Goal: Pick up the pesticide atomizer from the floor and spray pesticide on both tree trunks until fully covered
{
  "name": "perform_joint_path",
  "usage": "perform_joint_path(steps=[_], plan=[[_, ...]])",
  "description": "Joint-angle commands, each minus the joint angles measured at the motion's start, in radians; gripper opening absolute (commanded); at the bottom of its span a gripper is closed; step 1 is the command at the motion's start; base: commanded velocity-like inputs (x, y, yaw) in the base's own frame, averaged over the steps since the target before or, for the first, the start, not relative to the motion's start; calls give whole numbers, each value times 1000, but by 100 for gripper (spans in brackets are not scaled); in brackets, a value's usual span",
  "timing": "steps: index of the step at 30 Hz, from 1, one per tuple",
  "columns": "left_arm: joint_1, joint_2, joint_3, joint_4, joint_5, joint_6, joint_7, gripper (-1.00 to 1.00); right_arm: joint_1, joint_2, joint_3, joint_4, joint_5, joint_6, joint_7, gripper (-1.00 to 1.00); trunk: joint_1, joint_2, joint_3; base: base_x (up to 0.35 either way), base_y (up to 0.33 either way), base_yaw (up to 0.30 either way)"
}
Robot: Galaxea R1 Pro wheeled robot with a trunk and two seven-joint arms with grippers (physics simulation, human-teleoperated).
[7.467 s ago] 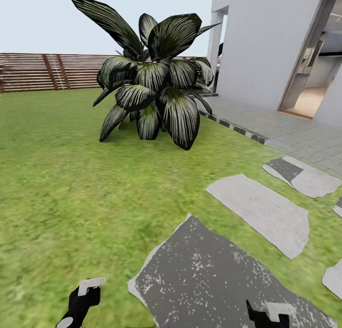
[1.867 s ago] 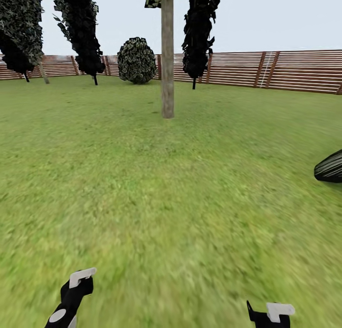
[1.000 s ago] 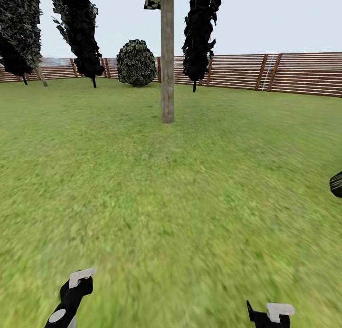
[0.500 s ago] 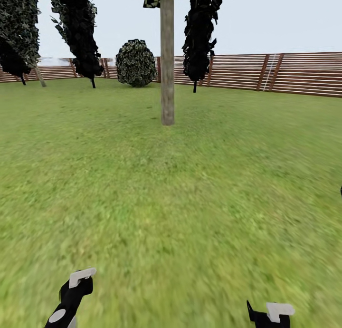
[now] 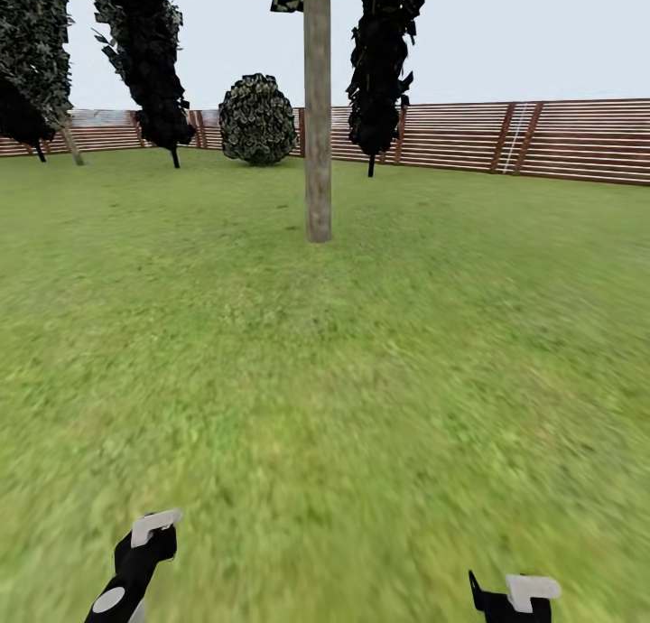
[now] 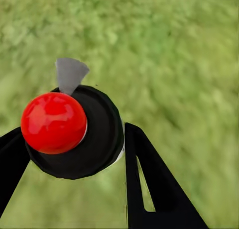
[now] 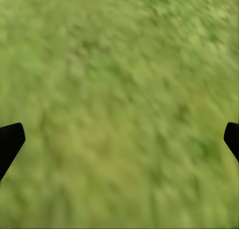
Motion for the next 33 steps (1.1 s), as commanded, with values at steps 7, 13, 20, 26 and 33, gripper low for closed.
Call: perform_joint_path(steps=[7, 13, 20, 26, 33], plan=[[0, 0, 0, 0, 0, 0, -1, -100, 0, 0, 0, 0, 0, 0, 0, 100, 0, 0, 0, 345, 0, 0], [0, 0, 0, 0, -1, 0, 0, -100, 0, 0, 0, 0, 0, 0, 0, 100, 0, 0, 0, 345, 0, 0], [0, 0, 0, 0, 0, -1, -1, -100, 0, 0, 0, 0, 0, 0, 0, 100, 0, 0, 0, 345, 0, 0], [0, 0, 0, 0, 0, -1, -1, -100, 0, 0, 0, 0, 0, 0, 0, 100, 0, 0, 0, 345, 23, 0], [0, 0, 0, 0, 0, -4, -1, -100, 0, 0, 0, 0, 0, 0, 0, 100, 0, 0, 0, 344, 102, 0]])
